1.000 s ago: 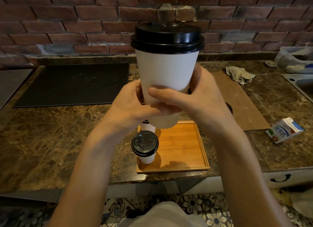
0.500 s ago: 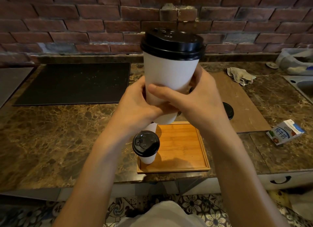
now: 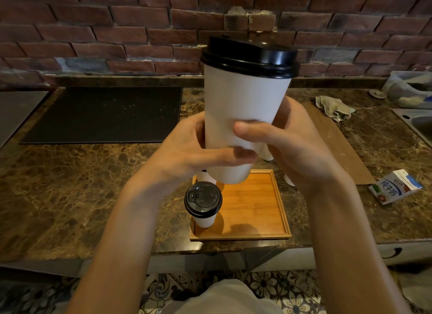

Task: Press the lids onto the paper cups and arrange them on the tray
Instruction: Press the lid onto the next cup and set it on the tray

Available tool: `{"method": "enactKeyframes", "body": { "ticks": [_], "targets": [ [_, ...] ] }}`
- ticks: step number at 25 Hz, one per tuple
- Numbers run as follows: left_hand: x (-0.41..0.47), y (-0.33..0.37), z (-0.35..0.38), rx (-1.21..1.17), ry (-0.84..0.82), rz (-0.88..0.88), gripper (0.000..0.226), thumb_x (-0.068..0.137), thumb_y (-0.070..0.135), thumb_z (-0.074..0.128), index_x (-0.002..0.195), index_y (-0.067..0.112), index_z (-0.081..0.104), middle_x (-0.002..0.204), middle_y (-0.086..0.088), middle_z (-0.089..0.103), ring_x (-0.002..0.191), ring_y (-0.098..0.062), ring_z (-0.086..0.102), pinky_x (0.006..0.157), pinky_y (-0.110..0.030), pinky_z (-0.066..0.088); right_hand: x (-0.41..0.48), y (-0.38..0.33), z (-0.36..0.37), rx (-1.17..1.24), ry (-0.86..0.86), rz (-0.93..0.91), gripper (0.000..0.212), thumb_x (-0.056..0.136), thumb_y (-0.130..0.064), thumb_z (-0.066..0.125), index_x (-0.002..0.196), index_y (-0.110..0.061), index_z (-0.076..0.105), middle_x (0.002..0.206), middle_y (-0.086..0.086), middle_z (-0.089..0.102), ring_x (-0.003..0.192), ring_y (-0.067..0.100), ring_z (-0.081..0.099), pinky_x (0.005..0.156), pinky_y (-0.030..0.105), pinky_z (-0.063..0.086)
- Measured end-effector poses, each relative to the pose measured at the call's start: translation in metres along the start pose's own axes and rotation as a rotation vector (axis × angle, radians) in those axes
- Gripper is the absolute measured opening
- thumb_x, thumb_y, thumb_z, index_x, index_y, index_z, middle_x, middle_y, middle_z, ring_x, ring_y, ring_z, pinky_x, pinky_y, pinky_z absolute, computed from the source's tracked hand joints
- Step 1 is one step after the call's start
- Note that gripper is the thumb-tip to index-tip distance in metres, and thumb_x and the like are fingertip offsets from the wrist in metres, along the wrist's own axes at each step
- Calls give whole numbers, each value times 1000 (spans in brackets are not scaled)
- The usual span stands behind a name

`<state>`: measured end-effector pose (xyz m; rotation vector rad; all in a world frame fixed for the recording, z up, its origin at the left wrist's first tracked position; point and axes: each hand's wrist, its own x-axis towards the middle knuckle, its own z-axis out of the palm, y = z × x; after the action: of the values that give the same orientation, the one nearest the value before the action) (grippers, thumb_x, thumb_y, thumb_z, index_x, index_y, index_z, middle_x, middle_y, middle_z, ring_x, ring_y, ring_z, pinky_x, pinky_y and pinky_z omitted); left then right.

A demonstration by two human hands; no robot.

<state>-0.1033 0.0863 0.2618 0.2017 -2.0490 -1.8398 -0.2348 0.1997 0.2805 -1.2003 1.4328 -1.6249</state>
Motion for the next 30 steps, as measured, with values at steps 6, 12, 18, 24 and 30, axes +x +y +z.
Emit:
{"method": "enactKeyframes", "body": {
  "ticks": [6,12,18,24,30],
  "targets": [
    [1,-3,2,5,62,23,44,63,27,76,106,32,64,101,11,70,97,-9,67,77,-21,56,2,-3,4,-107,35,29,63,65,-31,81,121,-15,59,109,2,69,102,16,68,81,31,58],
    [4,-6,7,98,231,20,46,61,24,81,99,35,58,89,23,69,87,0,66,64,-9,50,4,-4,15,-201,186,14,66,65,-36,80,124,-19,56,106,-7,66,95,4,66,73,21,58],
    [9,-13,12,173,350,56,51,66,8,82,97,37,54,83,31,67,85,14,63,62,-2,47,5,5,29,-270,361,-5,70,68,-40,85,126,-23,50,111,-8,62,100,6,63,79,32,60],
    [7,-10,9,208,324,55,59,66,10,82,107,38,53,98,23,65,95,12,61,68,-2,48,3,3,25,-249,328,-44,69,66,-37,86,124,-21,54,112,-8,64,101,3,63,80,28,59],
    [1,5,8,152,221,55,54,60,30,84,104,40,54,94,27,66,94,7,63,66,-5,49,2,-1,12,-109,194,-64,56,66,-29,84,116,-23,60,105,-7,69,99,9,67,74,23,57]
  ]
}}
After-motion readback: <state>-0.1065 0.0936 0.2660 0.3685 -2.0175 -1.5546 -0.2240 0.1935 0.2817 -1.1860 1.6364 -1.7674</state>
